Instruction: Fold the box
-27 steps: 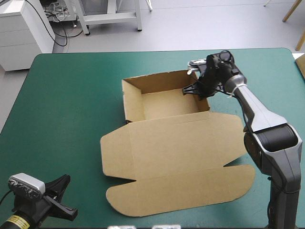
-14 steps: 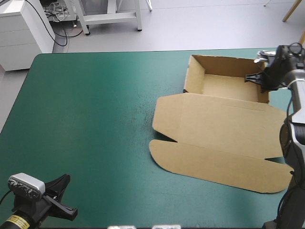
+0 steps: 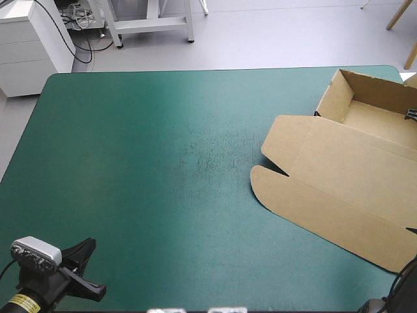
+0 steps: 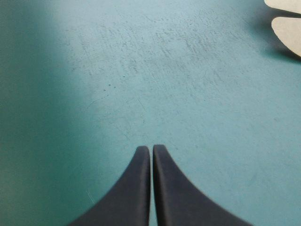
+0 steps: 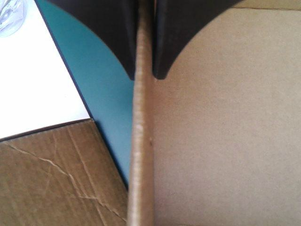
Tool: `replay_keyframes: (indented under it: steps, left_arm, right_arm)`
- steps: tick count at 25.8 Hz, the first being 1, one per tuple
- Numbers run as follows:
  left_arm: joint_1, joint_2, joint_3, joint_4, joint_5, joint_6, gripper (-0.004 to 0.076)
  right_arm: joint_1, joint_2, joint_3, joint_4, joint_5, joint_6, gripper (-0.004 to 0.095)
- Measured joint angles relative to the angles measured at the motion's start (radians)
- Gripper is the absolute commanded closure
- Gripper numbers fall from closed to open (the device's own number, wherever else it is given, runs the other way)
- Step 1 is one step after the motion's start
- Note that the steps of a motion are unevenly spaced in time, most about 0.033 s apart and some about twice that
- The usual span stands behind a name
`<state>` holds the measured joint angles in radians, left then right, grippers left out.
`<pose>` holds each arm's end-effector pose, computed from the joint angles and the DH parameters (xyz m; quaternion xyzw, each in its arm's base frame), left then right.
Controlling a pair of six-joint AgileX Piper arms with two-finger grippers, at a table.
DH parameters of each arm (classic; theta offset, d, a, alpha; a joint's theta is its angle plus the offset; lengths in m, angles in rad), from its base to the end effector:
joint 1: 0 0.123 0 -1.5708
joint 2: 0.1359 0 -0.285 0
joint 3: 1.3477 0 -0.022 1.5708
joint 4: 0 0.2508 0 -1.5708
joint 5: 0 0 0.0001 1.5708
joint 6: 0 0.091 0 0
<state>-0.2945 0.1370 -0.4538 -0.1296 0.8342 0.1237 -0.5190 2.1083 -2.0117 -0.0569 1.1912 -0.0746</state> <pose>0.0261 -0.0170 0.2811 0.1639 0.8239 -0.1096 0.5313 0.3984 -0.2331 0.2807 0.2112 0.9596 -0.0805 0.1678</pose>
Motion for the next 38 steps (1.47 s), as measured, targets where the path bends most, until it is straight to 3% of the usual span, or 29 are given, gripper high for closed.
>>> replay_keyframes:
  steps: [5,8,14,22,29,31,34,38]
  left_arm:
    - [0.0,0.0,0.0,0.0,0.0,0.0,0.0731]
    - [0.0,0.0,0.0,0.0,0.0,0.001,0.0731]
    - [0.0,0.0,0.0,0.0,0.0,0.001,0.0731]
    - [0.0,0.0,0.0,0.0,0.0,0.001,0.0731]
    - [0.0,0.0,0.0,0.0,0.0,0.001,0.0731]
    - [0.0,0.0,0.0,0.0,0.0,0.001,0.0731]
    - [0.0,0.0,0.0,0.0,0.0,0.001,0.0731]
    - [0.0,0.0,0.0,0.0,0.0,0.001,0.0731]
  right_arm:
    - [-0.012,0.023,0.0,0.031,-0.005,-0.06,0.0862]
    - [-0.013,0.034,-0.002,0.04,-0.012,-0.073,0.0771]
    - [-0.013,0.037,-0.022,0.043,-0.003,-0.092,0.0462]
    - [-0.013,-0.008,-0.11,0.114,-0.001,-0.092,0.0432]
    - [0.029,-0.203,-0.12,0.177,0.009,-0.092,0.0463]
    - [0.087,-0.288,-0.121,0.178,0.015,-0.092,0.0568]
    - [0.22,-0.415,-0.097,0.184,0.019,-0.09,0.0892]
    - [0.44,-0.627,0.146,0.155,0.021,-0.093,0.0924]
